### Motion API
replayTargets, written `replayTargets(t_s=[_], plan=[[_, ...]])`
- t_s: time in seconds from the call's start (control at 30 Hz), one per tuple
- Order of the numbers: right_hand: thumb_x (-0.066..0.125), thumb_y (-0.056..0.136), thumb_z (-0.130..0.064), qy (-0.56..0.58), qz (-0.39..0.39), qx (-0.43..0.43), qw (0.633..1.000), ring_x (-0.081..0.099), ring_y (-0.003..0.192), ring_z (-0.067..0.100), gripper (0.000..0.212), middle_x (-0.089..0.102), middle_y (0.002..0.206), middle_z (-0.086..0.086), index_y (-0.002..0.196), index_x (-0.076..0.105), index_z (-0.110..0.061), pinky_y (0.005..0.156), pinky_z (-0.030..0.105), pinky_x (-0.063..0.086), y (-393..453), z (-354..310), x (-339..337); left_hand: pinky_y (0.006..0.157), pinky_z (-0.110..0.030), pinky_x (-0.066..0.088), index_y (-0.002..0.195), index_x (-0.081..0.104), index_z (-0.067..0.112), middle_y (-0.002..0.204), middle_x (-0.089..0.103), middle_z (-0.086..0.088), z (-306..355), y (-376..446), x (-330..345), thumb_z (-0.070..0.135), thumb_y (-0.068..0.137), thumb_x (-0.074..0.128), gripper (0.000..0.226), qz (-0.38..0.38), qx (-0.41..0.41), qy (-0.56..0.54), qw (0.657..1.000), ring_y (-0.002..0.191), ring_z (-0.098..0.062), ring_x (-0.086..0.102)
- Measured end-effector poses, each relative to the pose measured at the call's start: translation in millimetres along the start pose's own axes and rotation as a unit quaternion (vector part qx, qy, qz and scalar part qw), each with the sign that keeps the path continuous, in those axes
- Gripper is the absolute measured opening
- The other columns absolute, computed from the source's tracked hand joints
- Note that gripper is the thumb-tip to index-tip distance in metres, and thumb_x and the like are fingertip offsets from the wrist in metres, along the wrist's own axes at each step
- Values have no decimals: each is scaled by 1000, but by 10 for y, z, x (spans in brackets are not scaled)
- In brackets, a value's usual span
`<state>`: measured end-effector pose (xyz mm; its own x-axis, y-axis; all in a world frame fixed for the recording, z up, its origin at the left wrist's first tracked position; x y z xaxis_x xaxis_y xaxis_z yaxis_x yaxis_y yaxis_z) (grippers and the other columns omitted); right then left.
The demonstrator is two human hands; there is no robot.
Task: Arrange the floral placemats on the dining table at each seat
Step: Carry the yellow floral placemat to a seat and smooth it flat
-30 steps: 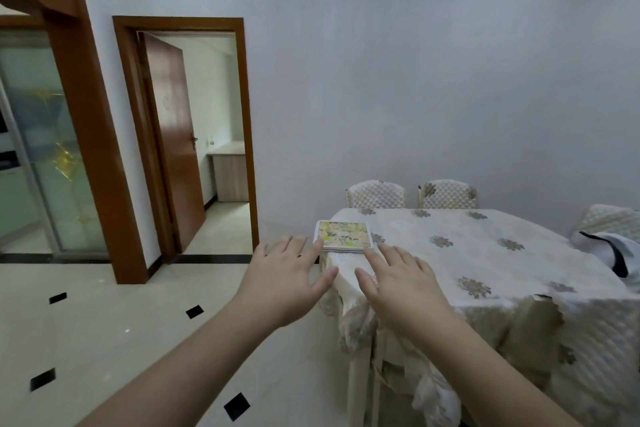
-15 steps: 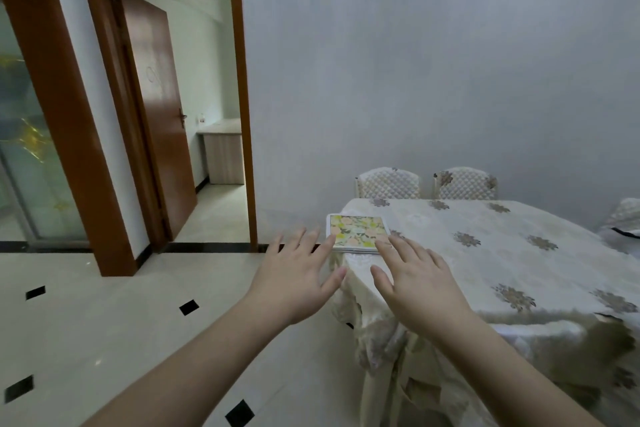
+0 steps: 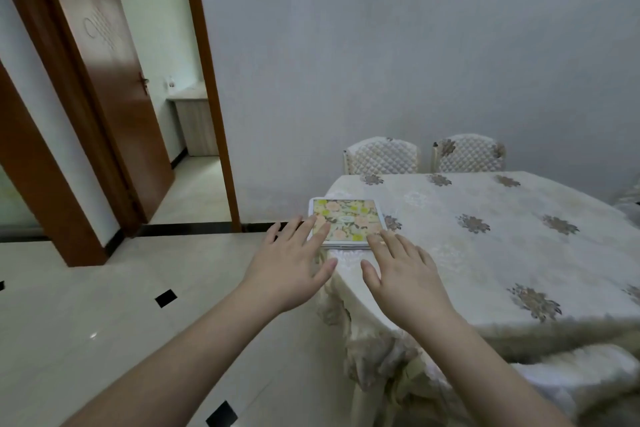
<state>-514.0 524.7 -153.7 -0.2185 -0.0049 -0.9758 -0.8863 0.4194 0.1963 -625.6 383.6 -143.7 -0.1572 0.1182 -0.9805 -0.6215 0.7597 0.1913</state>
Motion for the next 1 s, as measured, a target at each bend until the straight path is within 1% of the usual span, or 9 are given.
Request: replayTargets(t_s=[0.07,0.17,0.23,0.43,0.6,0.67,0.8,0.93,1.0], plan=[[-4,88,-56,4,-10,0,1000,10,150,18,75,10,164,-2,155,15,-28,119,38,9,255,85,117,120,-41,2,155,3,34,164,8,3,-27,236,97,65,92,4,70,6,-3,5,1000,150,-17,2],[-6,85,-55,7,-21,-2,1000,12,149,19,78,12,164,-1,155,16,-28,119,39,10,574,126,268,121,-42,5,155,5,35,164,9,5,-77,519,269,67,82,-6,80,13,-8,-13,1000,150,-16,2],[4,89,-52,20,-30,-1,999,12,149,19,72,12,164,0,155,16,-27,119,40,11,777,146,391,121,-43,7,155,5,35,164,9,5,-145,702,420,67,81,-6,81,10,-13,-27,999,150,-16,1],[18,102,-48,20,-50,16,998,8,150,18,58,7,164,-2,156,11,-27,118,37,8,1398,212,744,121,-42,6,155,5,33,164,7,3,-488,1325,842,66,89,5,74,-3,3,-35,999,150,-17,0],[10,91,-51,19,-49,42,998,12,149,19,68,12,163,-1,155,15,-27,118,38,12,1900,47,1105,120,-43,7,155,11,32,164,13,1,-901,1810,1272,63,96,20,67,1,49,-42,998,150,-19,5],[13,94,-50,22,-53,57,997,12,149,19,65,13,163,-1,155,14,-27,118,39,13,2087,-47,1252,119,-44,7,155,14,31,163,14,0,-1112,1980,1450,63,96,21,67,-6,62,-41,997,150,-20,7],[0,86,-53,24,-47,83,995,15,149,21,75,17,163,0,155,16,-26,118,39,15,2403,-188,1457,116,-46,21,152,29,27,159,29,-2,-1470,2268,1680,62,94,23,69,6,81,-43,996,147,-23,23],[17,97,-47,21,-58,107,992,13,149,19,62,14,163,-1,156,13,-26,118,38,13,2638,-174,1642,116,-49,23,151,31,24,157,32,-5,-1639,2526,1888,62,92,17,71,-4,101,-62,993,146,-26,27],[18,96,-48,16,-61,117,991,14,149,20,63,15,163,-1,155,14,-27,118,39,15,2728,-119,1747,113,-51,30,147,40,21,153,40,-8,-1657,2638,2003,60,92,22,70,-15,106,-73,992,141,-29,35]])
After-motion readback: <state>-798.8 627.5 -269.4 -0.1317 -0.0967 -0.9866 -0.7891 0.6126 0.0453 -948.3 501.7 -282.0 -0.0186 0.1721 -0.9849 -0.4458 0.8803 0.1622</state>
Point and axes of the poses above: each hand's wrist, its own y-axis towards the middle knuckle, its own x-axis out of the palm, z = x × y, the point moved 3 cm from there along y, towards the middle knuckle
